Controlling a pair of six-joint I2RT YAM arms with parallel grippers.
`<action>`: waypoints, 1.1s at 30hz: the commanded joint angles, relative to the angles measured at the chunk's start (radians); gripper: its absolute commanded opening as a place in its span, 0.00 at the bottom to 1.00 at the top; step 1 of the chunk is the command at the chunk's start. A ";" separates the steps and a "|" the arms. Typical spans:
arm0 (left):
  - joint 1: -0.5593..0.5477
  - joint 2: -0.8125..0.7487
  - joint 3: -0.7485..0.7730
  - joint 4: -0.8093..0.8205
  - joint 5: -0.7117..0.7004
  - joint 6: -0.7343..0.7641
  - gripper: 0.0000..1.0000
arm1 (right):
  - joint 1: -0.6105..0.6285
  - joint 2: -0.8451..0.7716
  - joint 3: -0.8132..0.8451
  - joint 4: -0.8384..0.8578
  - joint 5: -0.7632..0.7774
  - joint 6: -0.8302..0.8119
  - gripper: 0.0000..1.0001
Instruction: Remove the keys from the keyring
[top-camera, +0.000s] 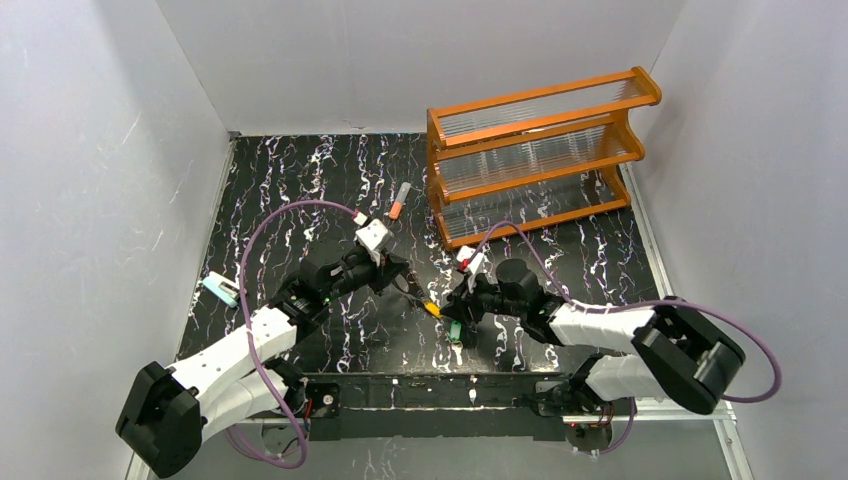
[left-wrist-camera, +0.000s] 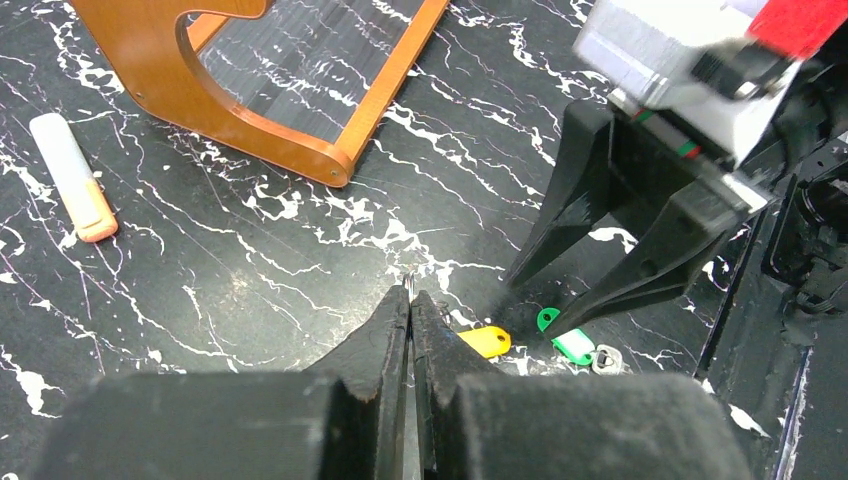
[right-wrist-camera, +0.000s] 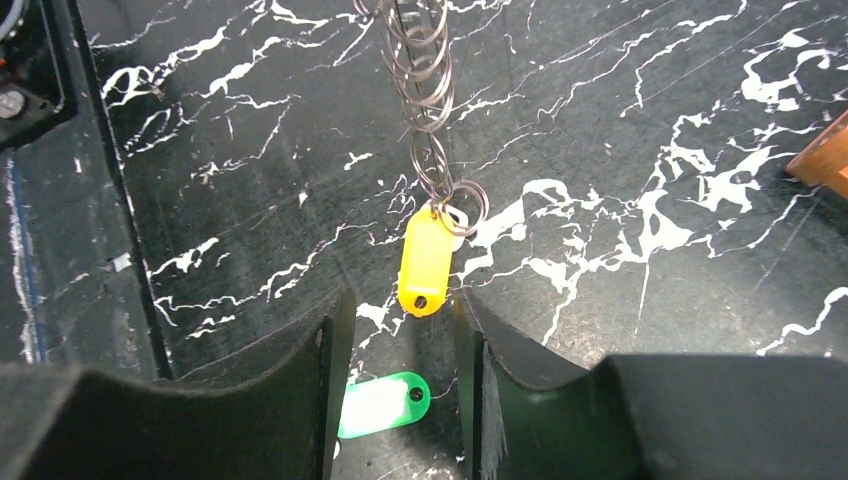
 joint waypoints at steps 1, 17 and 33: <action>0.002 -0.027 0.024 0.032 -0.005 -0.039 0.00 | 0.000 0.094 -0.018 0.261 -0.009 -0.036 0.49; 0.003 -0.008 0.042 0.003 -0.097 -0.105 0.00 | 0.109 0.398 0.058 0.375 0.178 -0.128 0.63; 0.004 -0.033 0.044 -0.019 -0.154 -0.125 0.00 | 0.295 0.533 0.055 0.406 0.682 -0.254 0.50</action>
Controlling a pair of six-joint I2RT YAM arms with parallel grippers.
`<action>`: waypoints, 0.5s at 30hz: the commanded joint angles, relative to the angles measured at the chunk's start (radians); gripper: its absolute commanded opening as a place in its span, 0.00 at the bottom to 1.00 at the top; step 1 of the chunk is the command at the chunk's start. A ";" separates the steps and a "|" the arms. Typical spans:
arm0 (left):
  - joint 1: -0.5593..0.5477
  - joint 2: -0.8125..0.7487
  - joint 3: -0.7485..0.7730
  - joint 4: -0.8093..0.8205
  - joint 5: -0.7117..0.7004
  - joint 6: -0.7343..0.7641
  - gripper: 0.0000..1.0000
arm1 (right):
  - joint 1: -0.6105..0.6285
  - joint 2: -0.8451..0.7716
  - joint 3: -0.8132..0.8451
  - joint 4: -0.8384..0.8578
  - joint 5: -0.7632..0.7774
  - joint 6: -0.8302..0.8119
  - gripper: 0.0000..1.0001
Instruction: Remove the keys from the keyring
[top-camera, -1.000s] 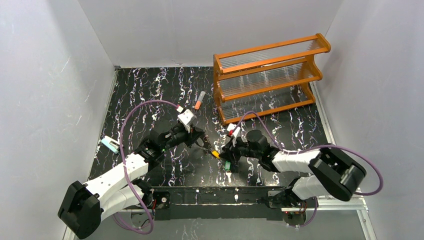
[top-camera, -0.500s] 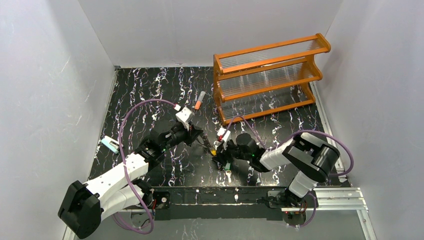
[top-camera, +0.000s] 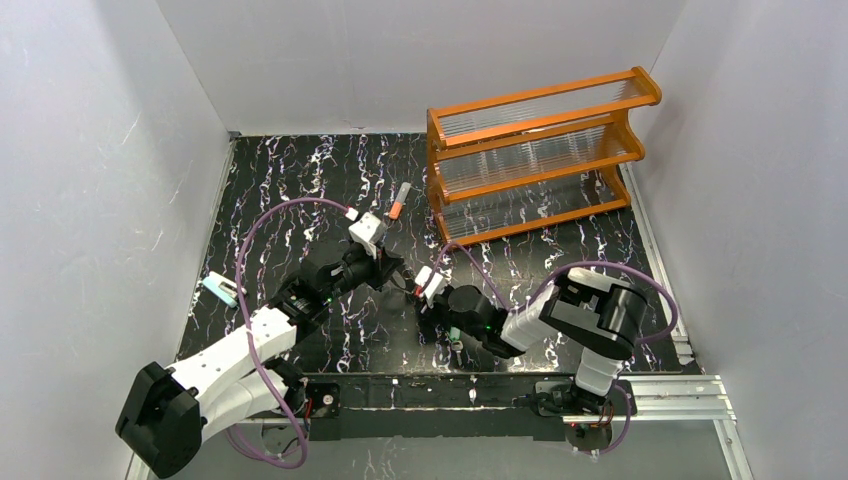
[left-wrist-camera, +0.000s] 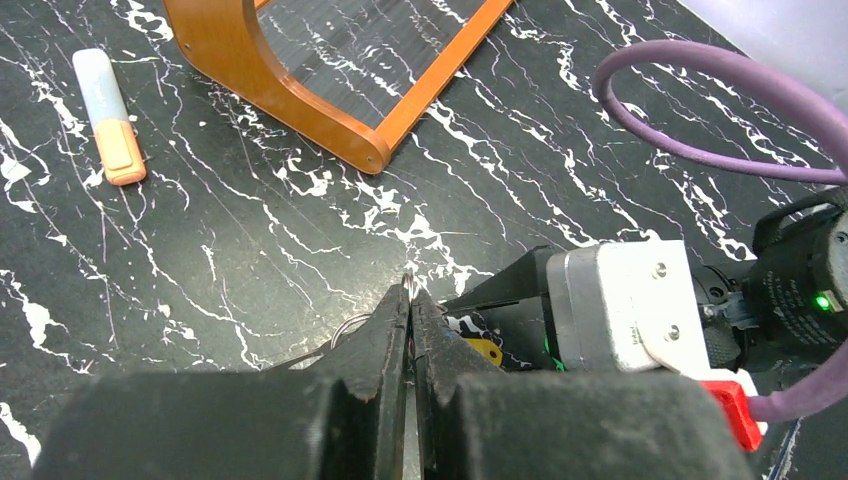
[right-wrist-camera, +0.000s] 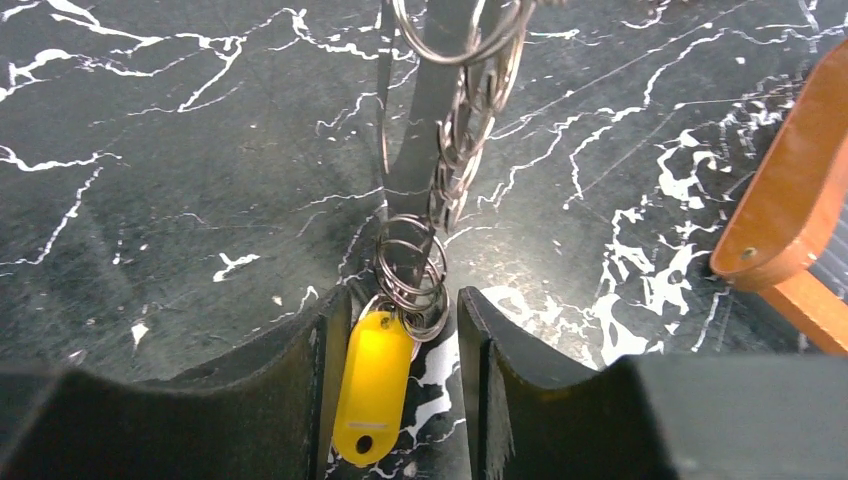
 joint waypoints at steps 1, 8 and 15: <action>0.003 -0.034 0.045 -0.014 -0.043 0.003 0.00 | 0.022 0.024 -0.045 -0.052 0.143 -0.062 0.50; 0.003 -0.046 0.054 -0.054 -0.108 0.013 0.00 | 0.082 0.002 -0.051 -0.139 0.219 -0.083 0.50; 0.004 -0.052 0.059 -0.076 -0.133 0.025 0.00 | 0.107 0.020 -0.045 -0.147 0.296 -0.096 0.45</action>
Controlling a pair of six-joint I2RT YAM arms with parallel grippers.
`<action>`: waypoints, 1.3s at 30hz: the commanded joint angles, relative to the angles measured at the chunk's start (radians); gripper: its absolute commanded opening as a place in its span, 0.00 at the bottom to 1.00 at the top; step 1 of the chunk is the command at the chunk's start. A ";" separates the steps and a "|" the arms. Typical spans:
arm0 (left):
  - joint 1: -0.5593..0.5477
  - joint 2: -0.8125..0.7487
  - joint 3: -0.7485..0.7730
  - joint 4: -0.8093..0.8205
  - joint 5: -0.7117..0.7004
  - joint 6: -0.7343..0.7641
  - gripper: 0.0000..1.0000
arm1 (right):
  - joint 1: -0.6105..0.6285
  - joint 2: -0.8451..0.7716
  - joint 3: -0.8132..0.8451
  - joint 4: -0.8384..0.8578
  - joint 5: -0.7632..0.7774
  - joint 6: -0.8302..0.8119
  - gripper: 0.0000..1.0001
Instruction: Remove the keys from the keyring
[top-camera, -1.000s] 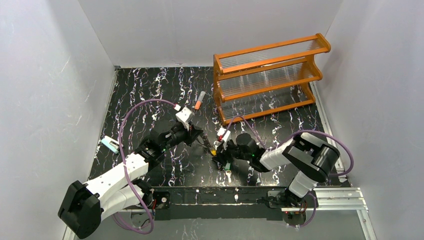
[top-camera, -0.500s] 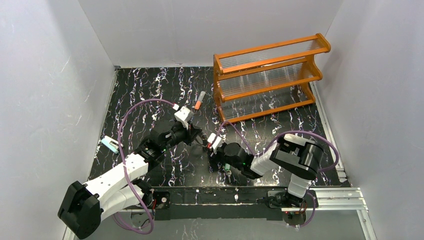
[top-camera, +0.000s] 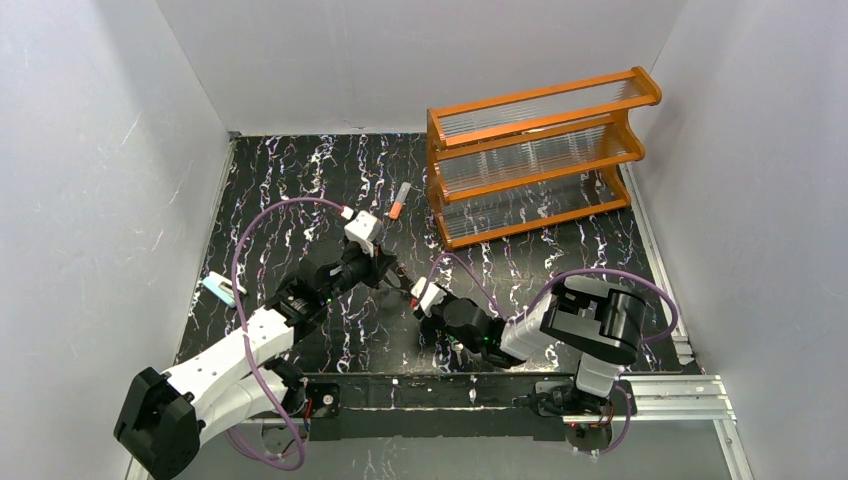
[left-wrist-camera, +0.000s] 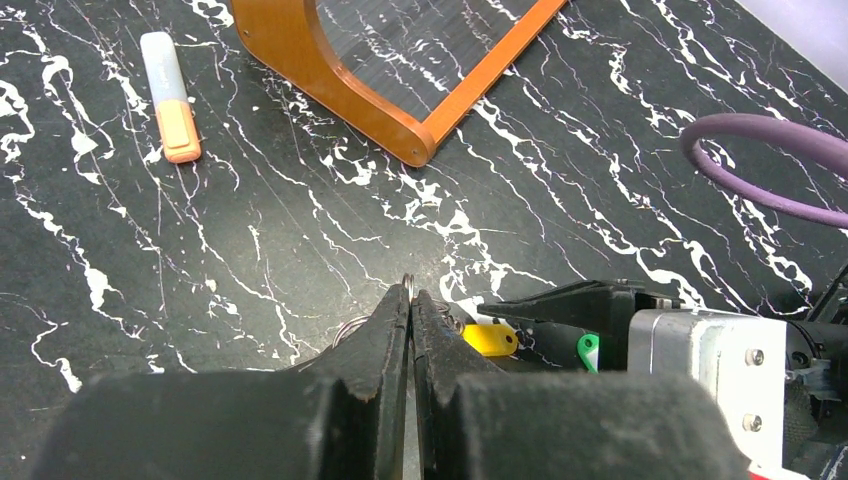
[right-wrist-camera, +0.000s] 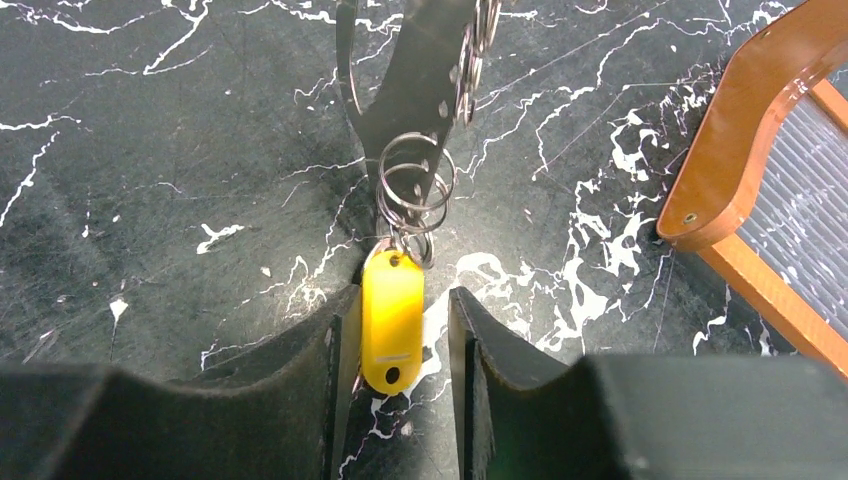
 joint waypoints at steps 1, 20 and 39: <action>0.004 -0.025 0.046 -0.006 -0.027 0.017 0.00 | 0.010 0.025 -0.027 -0.145 0.072 -0.029 0.43; 0.004 -0.028 0.054 -0.071 -0.206 0.021 0.00 | 0.009 -0.183 0.071 -0.470 -0.192 -0.060 0.01; 0.010 -0.181 0.052 -0.128 -0.330 0.083 0.73 | -0.107 -0.426 0.493 -1.222 -0.377 -0.115 0.01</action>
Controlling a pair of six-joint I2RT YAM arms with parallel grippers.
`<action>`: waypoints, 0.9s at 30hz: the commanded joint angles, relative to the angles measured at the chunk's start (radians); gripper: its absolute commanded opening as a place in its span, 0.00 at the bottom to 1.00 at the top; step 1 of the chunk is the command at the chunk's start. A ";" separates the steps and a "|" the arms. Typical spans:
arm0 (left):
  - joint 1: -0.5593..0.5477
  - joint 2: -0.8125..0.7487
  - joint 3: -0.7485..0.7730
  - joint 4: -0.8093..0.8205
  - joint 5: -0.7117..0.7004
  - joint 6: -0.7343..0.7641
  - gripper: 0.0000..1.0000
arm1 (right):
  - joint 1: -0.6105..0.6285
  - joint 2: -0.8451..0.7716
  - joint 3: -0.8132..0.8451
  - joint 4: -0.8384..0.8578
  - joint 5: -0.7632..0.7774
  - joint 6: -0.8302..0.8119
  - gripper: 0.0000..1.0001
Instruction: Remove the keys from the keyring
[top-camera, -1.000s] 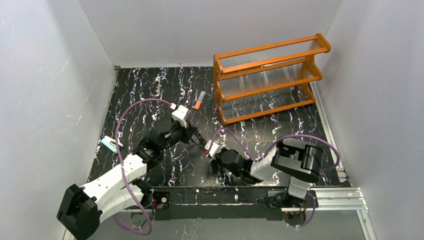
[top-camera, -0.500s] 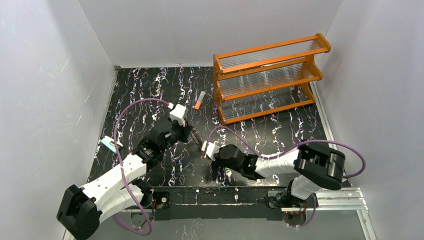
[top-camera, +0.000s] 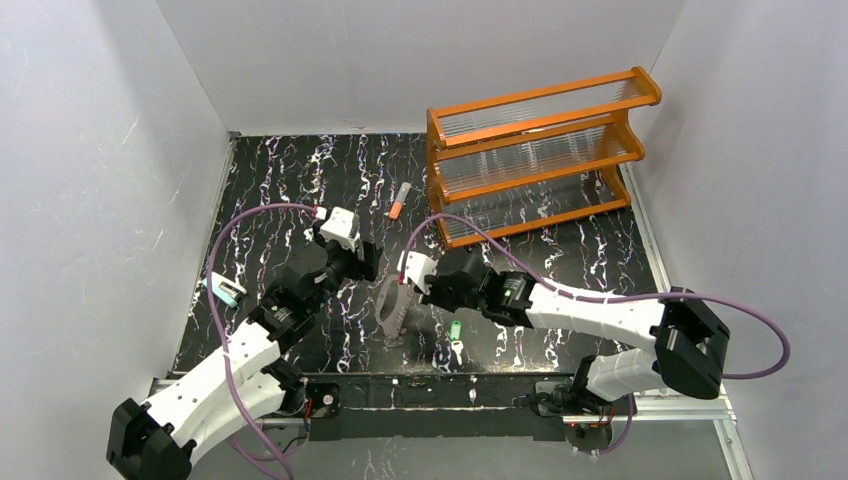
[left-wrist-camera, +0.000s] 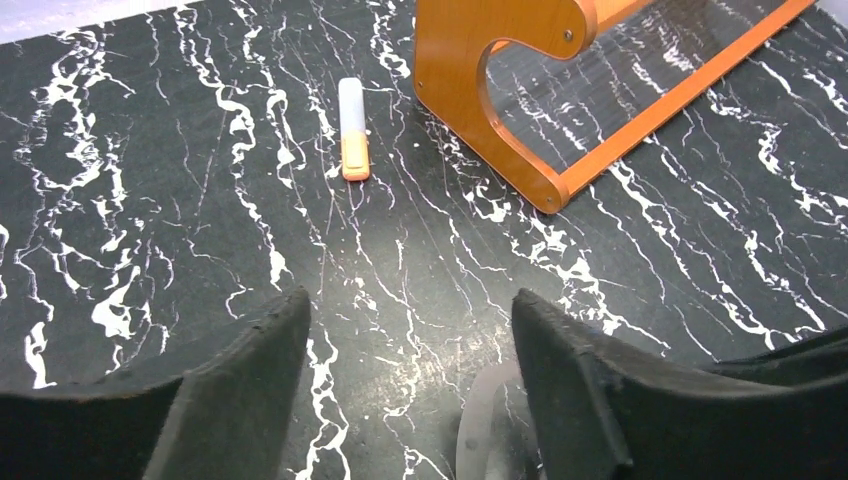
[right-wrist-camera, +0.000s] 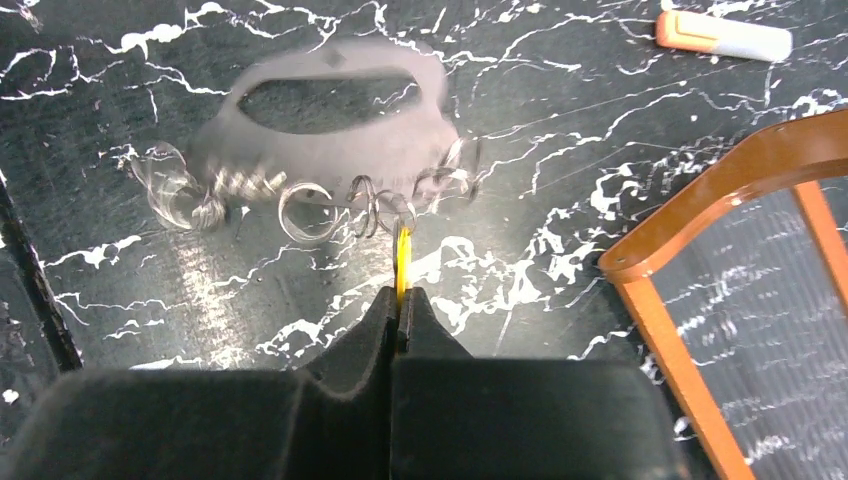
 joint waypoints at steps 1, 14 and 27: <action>0.006 -0.046 0.042 -0.038 -0.035 0.023 0.76 | -0.035 -0.027 0.132 -0.200 -0.056 -0.029 0.01; 0.006 -0.040 0.049 -0.044 0.298 0.080 0.97 | -0.048 -0.008 0.294 -0.366 -0.049 -0.111 0.01; 0.006 0.009 0.007 -0.022 0.732 0.297 0.80 | -0.050 -0.009 0.365 -0.460 -0.073 -0.166 0.01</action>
